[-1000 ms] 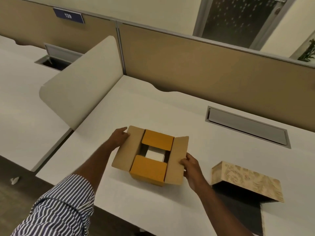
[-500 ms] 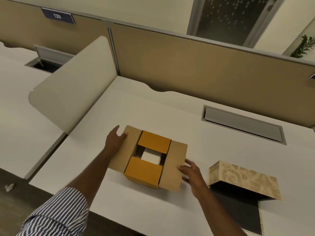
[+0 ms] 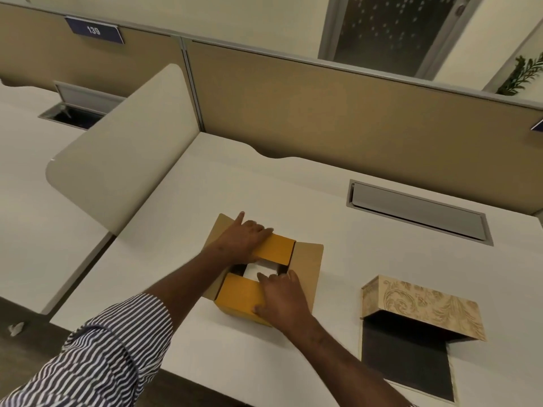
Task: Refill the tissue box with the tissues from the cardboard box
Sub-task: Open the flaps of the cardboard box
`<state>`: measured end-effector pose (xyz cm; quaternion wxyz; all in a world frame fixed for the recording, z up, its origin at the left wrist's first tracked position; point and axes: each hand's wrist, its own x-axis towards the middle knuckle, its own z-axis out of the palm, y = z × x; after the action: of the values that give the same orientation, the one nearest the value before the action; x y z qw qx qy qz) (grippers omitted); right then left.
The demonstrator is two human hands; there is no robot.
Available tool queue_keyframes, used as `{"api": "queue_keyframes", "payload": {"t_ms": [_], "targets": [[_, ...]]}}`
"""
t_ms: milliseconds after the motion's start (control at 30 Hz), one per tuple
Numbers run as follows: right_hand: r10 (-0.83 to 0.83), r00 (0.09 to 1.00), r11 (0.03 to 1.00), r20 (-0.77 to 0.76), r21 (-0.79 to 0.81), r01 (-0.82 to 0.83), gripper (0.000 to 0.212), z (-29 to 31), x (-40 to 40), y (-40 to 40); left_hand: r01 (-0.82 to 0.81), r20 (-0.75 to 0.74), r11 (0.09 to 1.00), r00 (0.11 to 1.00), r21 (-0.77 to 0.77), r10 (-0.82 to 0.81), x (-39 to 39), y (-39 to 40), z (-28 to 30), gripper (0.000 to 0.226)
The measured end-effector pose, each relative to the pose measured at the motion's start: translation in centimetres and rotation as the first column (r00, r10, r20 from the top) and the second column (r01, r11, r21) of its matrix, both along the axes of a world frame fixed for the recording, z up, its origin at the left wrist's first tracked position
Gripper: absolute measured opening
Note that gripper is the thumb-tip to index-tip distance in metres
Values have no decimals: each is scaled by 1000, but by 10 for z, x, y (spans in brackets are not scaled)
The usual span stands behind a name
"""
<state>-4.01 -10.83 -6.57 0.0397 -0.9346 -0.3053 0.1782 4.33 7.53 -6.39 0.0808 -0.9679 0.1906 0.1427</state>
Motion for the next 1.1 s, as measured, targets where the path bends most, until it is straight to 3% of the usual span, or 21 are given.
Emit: {"api": "queue_keyframes", "payload": {"t_ms": [133, 233, 367, 500, 567, 667, 800, 1000, 1100], "targets": [[-23, 1000, 998, -9, 60, 24, 74, -2, 1, 2, 14, -92, 1000, 996, 3, -13, 7, 0, 4, 82], [-38, 999, 988, 36, 154, 32, 59, 5, -4, -1, -110, -213, 980, 974, -163, 74, 17, 3, 18, 74], [2, 993, 960, 114, 278, -34, 33, 16, -27, -7, -353, -360, 812, 913, -465, 190, 41, 16, 42, 63], [119, 982, 924, 150, 346, -165, 33, 17, -58, -18, -458, -308, 637, 889, -620, 340, 59, 23, 49, 89], [182, 966, 891, 183, 384, -241, 41, 9, -76, -26, -486, -209, 700, 869, -524, 448, 68, 20, 44, 103], [319, 903, 891, 288, 235, -389, 48, -14, -96, -38, -566, -117, 758, 819, -324, 562, 76, 15, 33, 119], [395, 888, 897, 236, 110, -428, 52, -32, -102, -47, -582, -70, 800, 812, -146, 579, 76, 10, 13, 124], [394, 890, 896, 229, 119, -428, 46, -33, -103, -44, -583, -159, 806, 809, -103, 565, 86, 10, -2, 116], [369, 902, 893, 224, 183, -411, 42, -21, -102, -45, -551, -122, 816, 835, -175, 537, 84, 10, 8, 107]]}}
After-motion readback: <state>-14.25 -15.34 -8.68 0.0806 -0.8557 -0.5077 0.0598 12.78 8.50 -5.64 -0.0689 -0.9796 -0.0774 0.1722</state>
